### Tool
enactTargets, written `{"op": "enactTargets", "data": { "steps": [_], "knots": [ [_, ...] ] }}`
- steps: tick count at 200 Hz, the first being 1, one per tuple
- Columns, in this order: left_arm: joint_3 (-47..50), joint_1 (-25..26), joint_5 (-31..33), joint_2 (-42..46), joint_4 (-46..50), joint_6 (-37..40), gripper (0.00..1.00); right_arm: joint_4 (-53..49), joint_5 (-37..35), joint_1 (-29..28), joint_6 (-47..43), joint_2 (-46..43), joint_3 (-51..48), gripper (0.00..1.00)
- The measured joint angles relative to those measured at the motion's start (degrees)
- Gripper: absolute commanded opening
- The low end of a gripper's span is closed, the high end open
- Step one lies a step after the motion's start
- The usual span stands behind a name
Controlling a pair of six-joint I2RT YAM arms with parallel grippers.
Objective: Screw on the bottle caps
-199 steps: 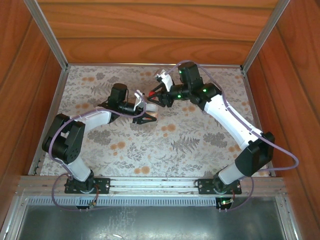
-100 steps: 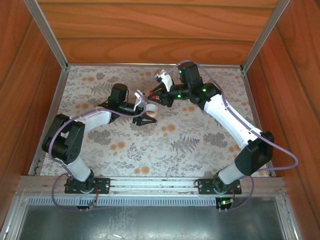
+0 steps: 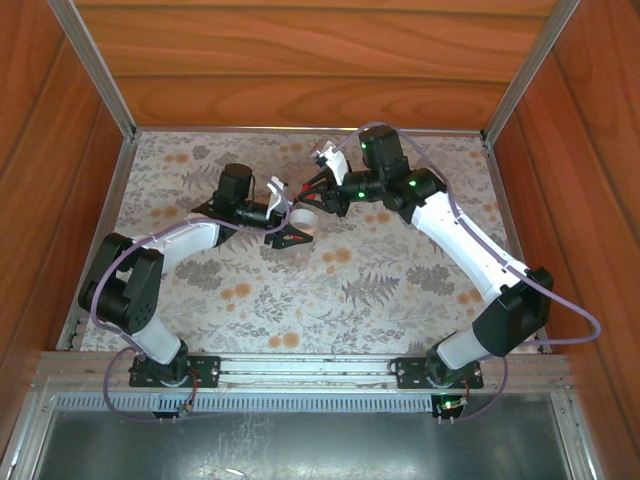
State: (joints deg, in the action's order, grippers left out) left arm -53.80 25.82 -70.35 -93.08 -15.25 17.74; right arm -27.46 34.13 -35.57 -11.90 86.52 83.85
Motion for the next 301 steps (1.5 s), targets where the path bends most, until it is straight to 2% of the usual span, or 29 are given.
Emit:
{"op": "enactTargets", "data": {
  "steps": [36,62,80,99,162,215,258,301],
  "knots": [
    [0.0,0.0,0.0,0.0,0.1,-0.2,0.61,0.2,-0.1,0.0,0.0,0.0,-0.1,0.33],
    [0.0,0.0,0.1,0.0,0.1,-0.2,0.61,0.7,-0.2,0.0,0.2,-0.2,-0.6,0.46],
    [0.0,0.0,0.2,0.0,0.0,0.0,0.61,0.7,-0.5,0.0,0.0,-0.5,-1.0,0.59],
    [0.0,0.0,0.3,0.0,0.0,0.3,0.60,0.6,-0.8,0.0,0.1,-0.7,-1.0,0.64],
    [0.3,0.0,1.7,0.0,0.0,2.7,0.58,-2.9,-3.0,0.0,-1.9,-3.7,-0.6,0.63],
    [3.5,0.0,7.6,0.1,-0.1,9.3,0.59,-17.9,-8.5,-0.7,-8.4,-3.3,9.3,0.62],
    [7.2,0.7,14.8,0.3,0.0,16.4,0.59,-28.9,-17.7,-6.2,-15.2,-1.6,15.6,0.62],
    [9.0,2.9,18.8,1.6,-0.2,21.7,0.59,-37.7,-22.6,-8.8,-20.7,3.7,19.8,0.55]
  ]
}}
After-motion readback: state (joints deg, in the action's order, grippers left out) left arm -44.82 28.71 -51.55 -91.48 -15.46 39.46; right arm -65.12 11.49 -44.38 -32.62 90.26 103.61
